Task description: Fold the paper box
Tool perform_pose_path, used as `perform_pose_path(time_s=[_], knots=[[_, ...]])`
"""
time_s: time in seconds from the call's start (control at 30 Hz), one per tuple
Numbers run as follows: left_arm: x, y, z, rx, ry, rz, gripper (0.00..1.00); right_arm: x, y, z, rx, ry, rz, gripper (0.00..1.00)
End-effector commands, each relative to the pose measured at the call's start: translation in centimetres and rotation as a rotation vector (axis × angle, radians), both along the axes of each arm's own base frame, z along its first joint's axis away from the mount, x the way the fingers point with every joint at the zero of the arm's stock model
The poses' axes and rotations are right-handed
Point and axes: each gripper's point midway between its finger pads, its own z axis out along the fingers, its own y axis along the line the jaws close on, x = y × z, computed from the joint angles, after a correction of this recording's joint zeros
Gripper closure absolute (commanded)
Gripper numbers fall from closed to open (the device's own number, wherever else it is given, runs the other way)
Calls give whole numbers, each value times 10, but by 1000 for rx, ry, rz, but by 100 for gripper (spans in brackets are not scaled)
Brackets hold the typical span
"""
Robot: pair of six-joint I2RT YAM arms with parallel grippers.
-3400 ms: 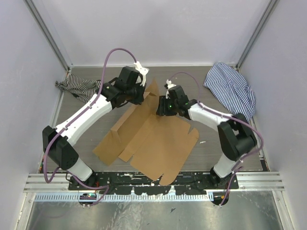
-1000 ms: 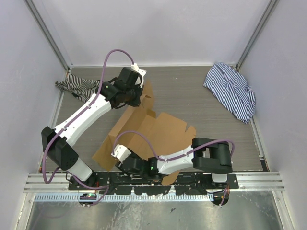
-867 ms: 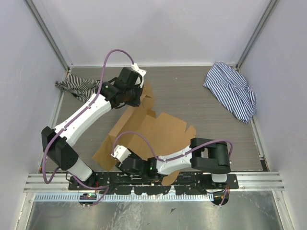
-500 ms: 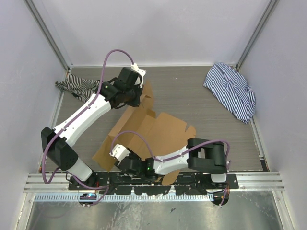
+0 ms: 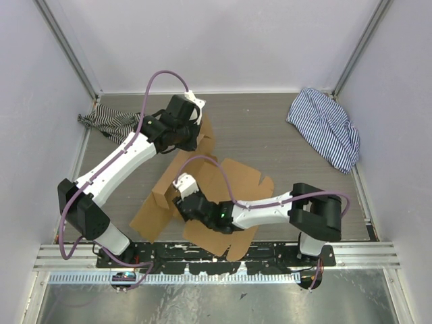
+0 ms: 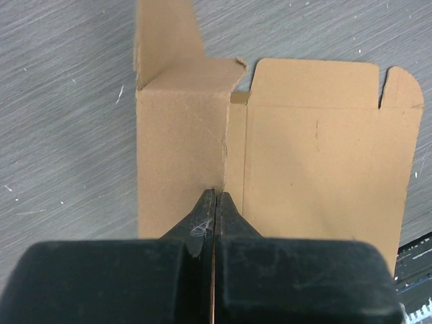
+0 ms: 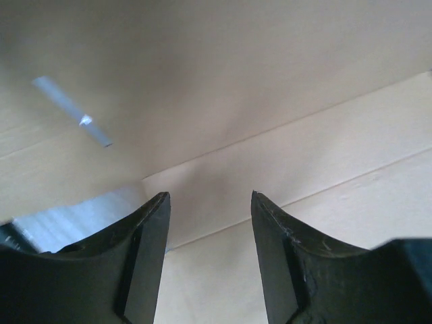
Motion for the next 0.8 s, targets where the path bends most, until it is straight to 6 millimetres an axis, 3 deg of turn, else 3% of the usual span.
perform_pose_path(time_s=[0.0,0.1,0.23,0.3,0.43,0.53,0.67,0.77], knots=[[-13,4,1,-1,30,-24,100,24,-11,19,49,4,-59,44],[-14,2,1,-13,36,-28,100,32,-15,11,38,31,-65,44],[-15,2,-1,-11,40,-30,100,27,-12,8,46,52,-36,45],[-15,3,-4,-1,43,-25,100,10,-3,16,91,65,65,45],[-13,4,-6,10,45,-22,100,-41,17,36,170,101,307,44],[-12,4,-4,7,40,-19,100,-65,26,30,120,109,371,44],[-12,2,-5,4,45,-18,100,-74,38,21,86,94,365,44],[-12,2,-5,4,49,-18,100,-67,43,15,65,87,323,44]])
